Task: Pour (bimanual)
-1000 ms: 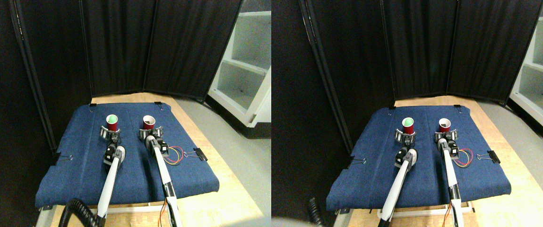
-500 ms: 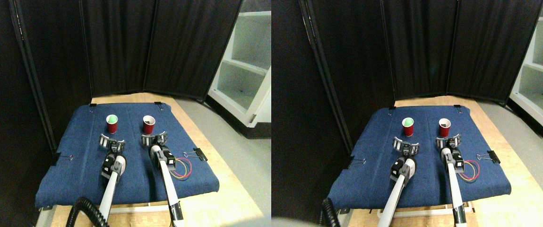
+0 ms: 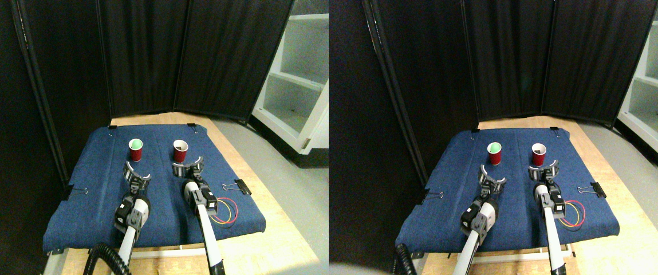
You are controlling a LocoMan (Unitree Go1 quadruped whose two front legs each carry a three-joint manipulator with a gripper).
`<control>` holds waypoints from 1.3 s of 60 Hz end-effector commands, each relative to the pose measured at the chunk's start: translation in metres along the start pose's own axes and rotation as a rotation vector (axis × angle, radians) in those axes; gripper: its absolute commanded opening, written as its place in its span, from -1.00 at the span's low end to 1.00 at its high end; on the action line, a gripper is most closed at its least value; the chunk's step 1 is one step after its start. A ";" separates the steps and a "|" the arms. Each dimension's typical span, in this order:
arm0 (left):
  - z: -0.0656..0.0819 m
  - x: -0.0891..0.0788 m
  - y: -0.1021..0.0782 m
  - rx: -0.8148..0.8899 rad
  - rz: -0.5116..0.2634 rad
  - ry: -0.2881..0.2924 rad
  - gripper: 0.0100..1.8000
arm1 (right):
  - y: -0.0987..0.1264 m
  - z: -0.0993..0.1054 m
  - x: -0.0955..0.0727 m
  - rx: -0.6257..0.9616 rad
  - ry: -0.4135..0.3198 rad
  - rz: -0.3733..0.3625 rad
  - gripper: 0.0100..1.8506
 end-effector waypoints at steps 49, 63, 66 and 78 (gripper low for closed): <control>0.032 -0.032 -0.052 0.879 -0.585 0.095 -0.01 | 0.051 -0.008 -0.029 -0.194 -0.015 0.252 -0.65; 0.032 -0.029 -0.051 0.973 -0.621 0.105 0.00 | 0.054 -0.010 -0.033 -0.327 -0.002 0.288 -0.65; 0.031 -0.027 -0.051 0.963 -0.623 0.092 -0.10 | 0.054 -0.011 -0.035 -0.353 0.002 0.297 -0.65; 0.026 -0.021 -0.046 0.995 -0.623 0.076 -0.18 | 0.051 -0.011 -0.036 -0.363 0.012 0.299 -0.65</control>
